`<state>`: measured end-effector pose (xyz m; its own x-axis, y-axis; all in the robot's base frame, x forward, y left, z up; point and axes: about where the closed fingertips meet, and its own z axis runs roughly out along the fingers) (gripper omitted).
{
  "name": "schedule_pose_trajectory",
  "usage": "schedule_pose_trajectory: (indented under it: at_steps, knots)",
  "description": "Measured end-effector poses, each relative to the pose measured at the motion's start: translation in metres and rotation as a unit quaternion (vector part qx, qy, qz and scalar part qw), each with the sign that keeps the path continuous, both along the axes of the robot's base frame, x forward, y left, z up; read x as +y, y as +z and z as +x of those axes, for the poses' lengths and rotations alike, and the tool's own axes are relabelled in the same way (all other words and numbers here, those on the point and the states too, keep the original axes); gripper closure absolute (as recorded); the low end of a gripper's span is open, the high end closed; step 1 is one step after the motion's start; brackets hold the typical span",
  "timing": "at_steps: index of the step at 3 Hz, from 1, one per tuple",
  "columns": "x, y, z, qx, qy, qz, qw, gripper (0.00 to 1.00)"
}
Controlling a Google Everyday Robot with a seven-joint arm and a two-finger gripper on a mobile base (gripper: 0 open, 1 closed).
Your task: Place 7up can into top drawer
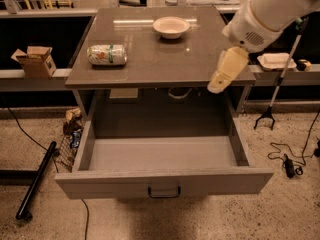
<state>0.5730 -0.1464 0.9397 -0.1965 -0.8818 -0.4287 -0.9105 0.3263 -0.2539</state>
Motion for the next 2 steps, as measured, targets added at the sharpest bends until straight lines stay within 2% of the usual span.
schedule_pose_trajectory:
  at_steps: [1, 2]
  knots:
    - [0.040, -0.016, 0.038, 0.003, 0.017, 0.046, 0.9988, 0.00]
    - [0.069, -0.029, 0.059, 0.009, 0.040, 0.068, 0.9969, 0.00]
